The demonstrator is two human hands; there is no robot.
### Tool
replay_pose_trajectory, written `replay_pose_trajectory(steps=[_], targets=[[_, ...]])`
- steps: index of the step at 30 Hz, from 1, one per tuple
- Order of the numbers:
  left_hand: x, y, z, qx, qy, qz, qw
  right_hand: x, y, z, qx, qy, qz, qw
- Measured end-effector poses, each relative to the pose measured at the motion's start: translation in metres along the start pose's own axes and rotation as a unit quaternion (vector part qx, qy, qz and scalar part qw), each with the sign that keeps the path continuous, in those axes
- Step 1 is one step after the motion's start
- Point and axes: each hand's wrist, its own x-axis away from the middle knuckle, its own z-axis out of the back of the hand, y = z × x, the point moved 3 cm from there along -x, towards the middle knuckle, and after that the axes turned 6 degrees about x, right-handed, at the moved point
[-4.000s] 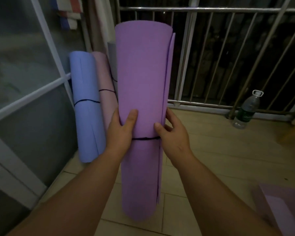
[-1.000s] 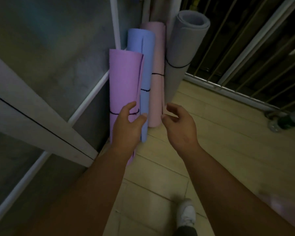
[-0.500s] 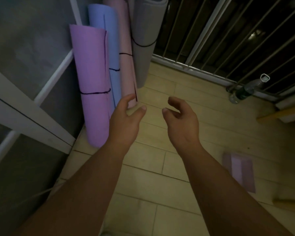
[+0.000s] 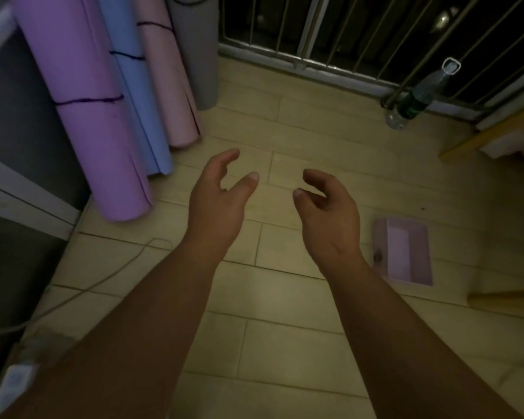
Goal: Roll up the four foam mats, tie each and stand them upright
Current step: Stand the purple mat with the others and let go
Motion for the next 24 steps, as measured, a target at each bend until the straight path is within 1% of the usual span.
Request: replay_pose_trajectory(steps=[7, 16, 20, 24], targets=[[0.023, -0.034, -0.057, -0.015, -0.004, 0.013, 1.0, -0.001, 0.058, 0.046, -0.012, 0.023, -0.022, 0.999], [0.049, -0.062, -0.139, -0.041, -0.063, 0.019, 0.997, 0.006, 0.122, 0.115, -0.02, 0.068, -0.065, 0.995], [0.07, -0.091, -0.183, -0.054, -0.101, 0.029, 0.993, 0.017, 0.171, 0.145, -0.028, 0.095, -0.092, 0.991], [0.094, -0.137, -0.226, -0.074, -0.138, 0.045, 0.987, 0.03, 0.233, 0.173, -0.037, 0.124, -0.129, 0.983]])
